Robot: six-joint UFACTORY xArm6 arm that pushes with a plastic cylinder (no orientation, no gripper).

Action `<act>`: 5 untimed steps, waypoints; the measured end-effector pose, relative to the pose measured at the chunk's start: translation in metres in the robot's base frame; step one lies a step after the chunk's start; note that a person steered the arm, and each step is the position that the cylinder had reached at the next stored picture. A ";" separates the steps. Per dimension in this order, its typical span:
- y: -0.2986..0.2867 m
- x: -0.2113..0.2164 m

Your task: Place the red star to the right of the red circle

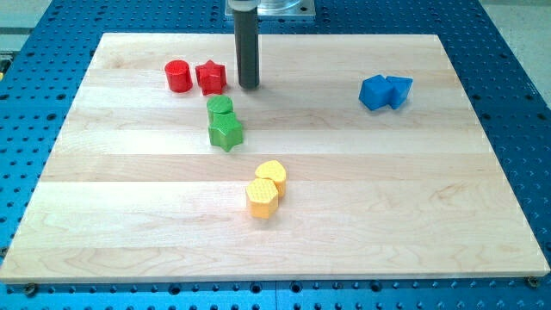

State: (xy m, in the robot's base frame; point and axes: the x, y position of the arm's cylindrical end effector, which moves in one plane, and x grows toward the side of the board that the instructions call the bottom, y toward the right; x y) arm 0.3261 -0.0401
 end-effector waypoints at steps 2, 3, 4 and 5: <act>-0.067 0.028; -0.084 0.026; -0.103 0.024; -0.072 0.018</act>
State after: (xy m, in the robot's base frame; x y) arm 0.3446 -0.1124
